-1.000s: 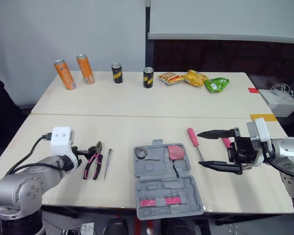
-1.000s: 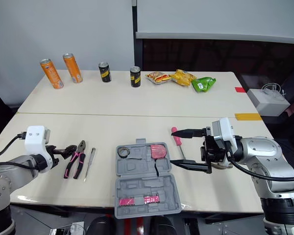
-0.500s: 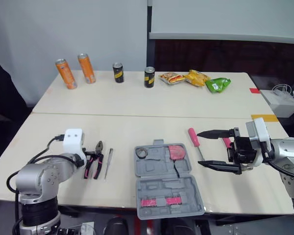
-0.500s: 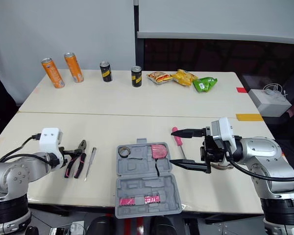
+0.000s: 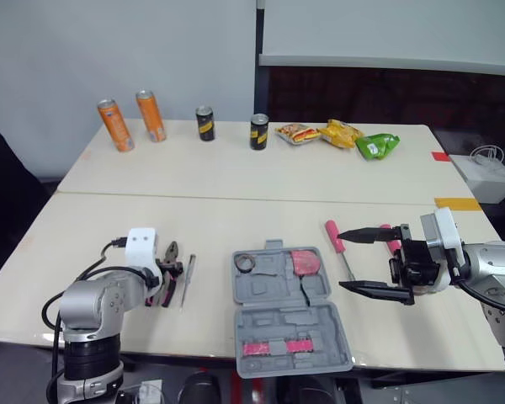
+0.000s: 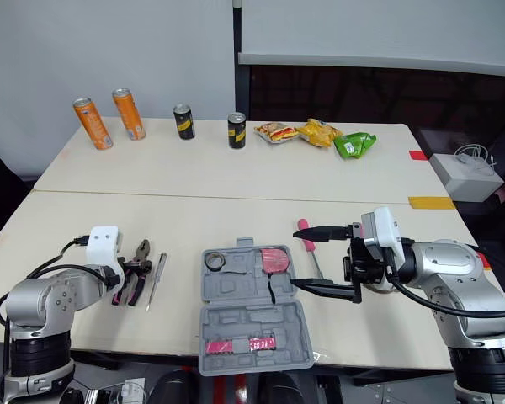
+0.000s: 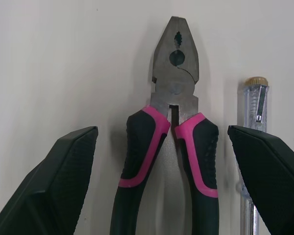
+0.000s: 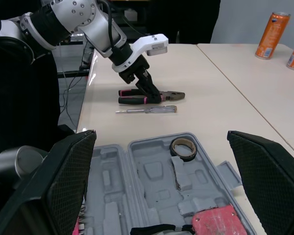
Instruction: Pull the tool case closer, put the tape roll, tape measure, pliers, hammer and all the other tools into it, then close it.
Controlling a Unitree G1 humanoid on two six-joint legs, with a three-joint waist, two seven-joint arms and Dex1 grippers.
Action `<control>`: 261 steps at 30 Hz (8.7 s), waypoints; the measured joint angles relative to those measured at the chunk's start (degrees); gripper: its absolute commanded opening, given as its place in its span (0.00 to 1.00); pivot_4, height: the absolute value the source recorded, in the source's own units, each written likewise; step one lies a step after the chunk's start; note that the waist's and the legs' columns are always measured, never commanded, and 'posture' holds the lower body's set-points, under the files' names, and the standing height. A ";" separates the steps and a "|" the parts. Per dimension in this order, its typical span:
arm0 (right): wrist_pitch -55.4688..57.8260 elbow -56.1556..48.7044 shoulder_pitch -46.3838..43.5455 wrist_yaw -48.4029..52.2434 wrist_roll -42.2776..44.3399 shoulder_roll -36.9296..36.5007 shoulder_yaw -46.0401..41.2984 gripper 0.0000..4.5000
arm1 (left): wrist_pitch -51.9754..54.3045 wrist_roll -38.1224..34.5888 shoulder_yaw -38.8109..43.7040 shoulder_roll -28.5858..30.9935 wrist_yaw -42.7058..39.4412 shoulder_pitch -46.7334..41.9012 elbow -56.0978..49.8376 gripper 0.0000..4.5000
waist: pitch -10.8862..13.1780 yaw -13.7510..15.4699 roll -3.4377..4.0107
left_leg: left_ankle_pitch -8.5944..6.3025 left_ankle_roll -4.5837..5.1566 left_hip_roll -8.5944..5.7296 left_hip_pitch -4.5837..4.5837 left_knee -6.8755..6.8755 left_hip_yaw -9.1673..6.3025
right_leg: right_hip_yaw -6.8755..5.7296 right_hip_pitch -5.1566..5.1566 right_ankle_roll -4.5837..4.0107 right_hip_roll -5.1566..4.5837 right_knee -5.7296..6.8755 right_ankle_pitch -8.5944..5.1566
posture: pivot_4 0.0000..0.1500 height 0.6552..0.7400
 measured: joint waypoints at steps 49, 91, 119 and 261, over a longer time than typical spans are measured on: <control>5.80 -7.71 3.28 -9.73 2.24 -0.37 -4.93 1.00 | -30.30 -1.59 -24.15 42.34 -68.42 -16.16 -2.21 0.54 | 0.97 1.31 0.29 | 0.25 0.35 -0.69 0.07 -0.44 0.10 | -0.01 -0.20 -0.02 -0.68 -0.17 0.05 | 1.00 1.00; 46.12 -8.59 -32.72 -31.90 -13.61 9.21 33.35 0.46 | -47.65 22.33 -49.98 13.96 -89.89 -44.36 27.27 0.54 | 1.12 1.14 0.42 | 0.83 -0.67 -0.72 0.10 -0.50 0.11 | -0.02 -0.21 0.06 -0.64 0.80 0.12 | 1.00 1.00; 36.04 -11.44 -21.83 -23.86 -15.54 -4.02 29.20 0.21 | -34.07 3.93 -23.08 12.86 -76.83 -19.95 2.88 1.00 | 1.13 0.79 0.41 | 0.82 -0.66 -0.66 0.14 -0.45 0.07 | -0.05 -0.21 0.04 -0.62 0.89 0.10 | 1.00 1.00; -10.19 22.89 -6.53 -16.94 -19.75 22.77 11.12 0.18 | -67.08 -13.00 0.11 16.52 -74.50 25.61 8.96 1.00 | -0.54 -0.59 -0.17 | 0.57 -0.50 -0.09 0.57 -1.95 0.50 | 0.14 -0.27 -0.24 0.17 -0.40 0.07 | 1.00 1.00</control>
